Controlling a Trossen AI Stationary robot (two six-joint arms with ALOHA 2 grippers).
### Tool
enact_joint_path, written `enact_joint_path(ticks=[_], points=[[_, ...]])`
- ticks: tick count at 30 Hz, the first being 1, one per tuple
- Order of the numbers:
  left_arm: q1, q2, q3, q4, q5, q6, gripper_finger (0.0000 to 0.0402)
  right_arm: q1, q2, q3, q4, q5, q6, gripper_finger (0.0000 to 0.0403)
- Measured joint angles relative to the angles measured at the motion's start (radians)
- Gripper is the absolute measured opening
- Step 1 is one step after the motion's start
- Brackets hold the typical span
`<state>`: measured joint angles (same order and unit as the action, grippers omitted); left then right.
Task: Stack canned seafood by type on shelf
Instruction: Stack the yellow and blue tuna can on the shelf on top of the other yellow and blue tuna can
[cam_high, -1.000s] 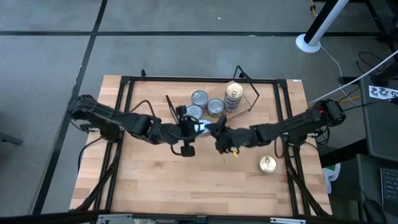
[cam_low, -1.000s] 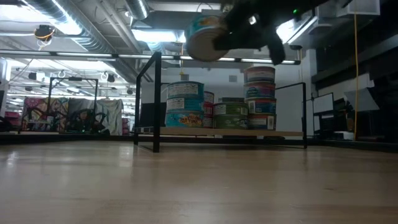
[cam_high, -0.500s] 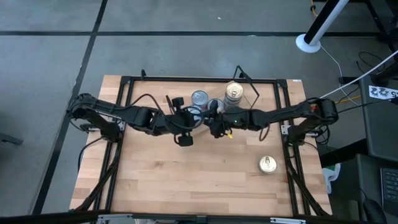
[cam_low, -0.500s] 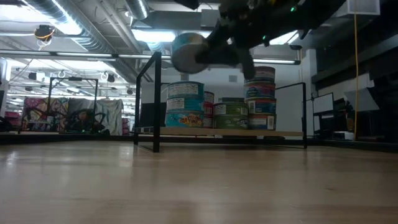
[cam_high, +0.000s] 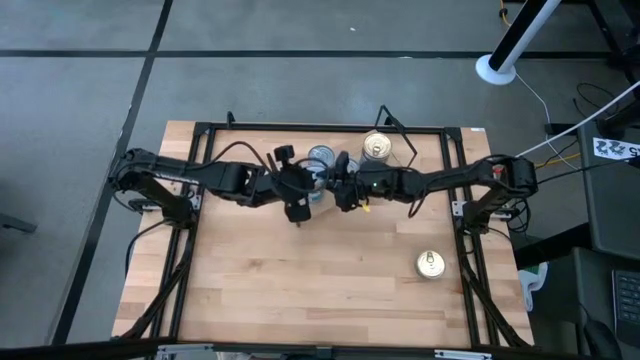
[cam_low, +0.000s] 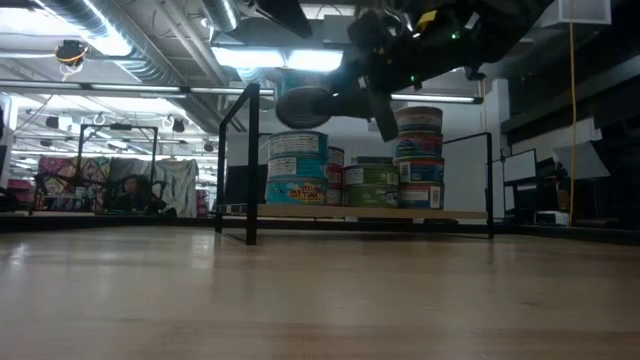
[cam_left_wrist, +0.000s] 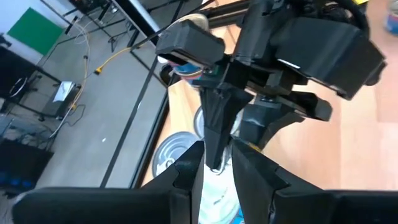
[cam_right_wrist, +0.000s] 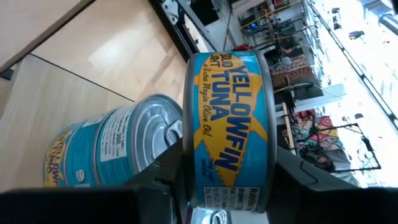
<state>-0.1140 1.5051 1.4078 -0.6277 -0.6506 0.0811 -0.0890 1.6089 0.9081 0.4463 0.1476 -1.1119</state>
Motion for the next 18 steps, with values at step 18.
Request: enact_joint_path(ticks=[18], points=[[0.033,0.0,0.0,0.003,0.013,-0.003,0.006,-0.024,0.0,0.0,-0.002,-0.079,0.006,0.0147]])
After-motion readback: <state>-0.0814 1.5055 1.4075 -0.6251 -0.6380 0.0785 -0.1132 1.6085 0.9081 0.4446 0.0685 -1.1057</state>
